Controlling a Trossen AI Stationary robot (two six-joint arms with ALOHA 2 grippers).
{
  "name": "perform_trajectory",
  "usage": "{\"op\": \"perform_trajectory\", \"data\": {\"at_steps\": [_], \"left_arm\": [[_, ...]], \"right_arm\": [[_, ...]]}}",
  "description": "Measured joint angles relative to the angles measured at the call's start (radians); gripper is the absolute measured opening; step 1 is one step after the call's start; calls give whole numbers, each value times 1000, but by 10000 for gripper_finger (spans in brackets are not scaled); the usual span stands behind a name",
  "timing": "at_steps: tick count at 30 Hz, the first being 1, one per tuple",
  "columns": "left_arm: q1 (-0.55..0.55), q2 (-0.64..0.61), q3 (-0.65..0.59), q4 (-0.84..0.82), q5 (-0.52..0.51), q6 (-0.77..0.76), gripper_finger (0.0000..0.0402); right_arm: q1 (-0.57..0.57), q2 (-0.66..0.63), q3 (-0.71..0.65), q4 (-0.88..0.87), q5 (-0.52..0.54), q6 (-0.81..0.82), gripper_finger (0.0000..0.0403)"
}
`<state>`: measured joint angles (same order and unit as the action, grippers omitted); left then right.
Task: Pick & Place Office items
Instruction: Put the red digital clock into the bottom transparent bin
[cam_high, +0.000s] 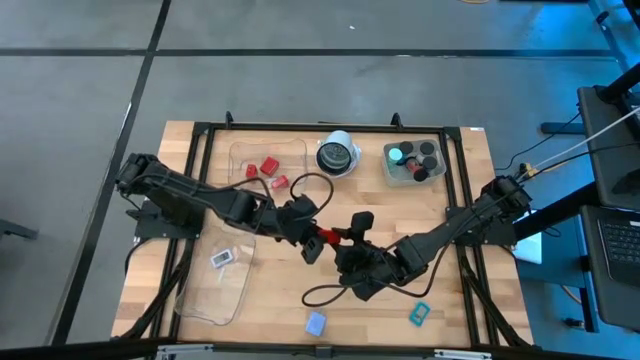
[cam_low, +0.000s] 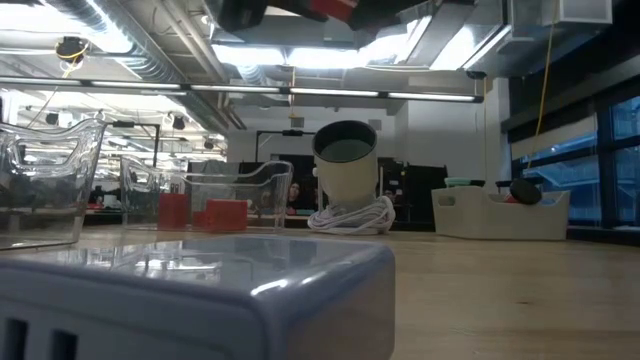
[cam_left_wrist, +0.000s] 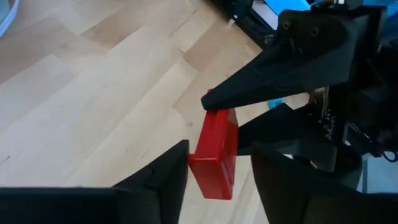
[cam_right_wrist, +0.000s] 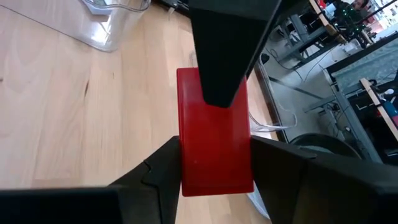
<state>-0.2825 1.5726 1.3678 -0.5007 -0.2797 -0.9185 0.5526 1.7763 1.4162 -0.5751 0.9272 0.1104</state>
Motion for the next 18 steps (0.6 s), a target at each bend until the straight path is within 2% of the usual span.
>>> {"op": "perform_trajectory", "data": {"at_steps": [11, 18], "left_arm": [[5, -1, 0, 0, 30, 3, 74], [5, -2, 0, 8, 41, 4, 70]], "right_arm": [[1, 0, 0, -5, 0, -22, 160], [0, 0, 0, -4, -4, -21, 177]]}}
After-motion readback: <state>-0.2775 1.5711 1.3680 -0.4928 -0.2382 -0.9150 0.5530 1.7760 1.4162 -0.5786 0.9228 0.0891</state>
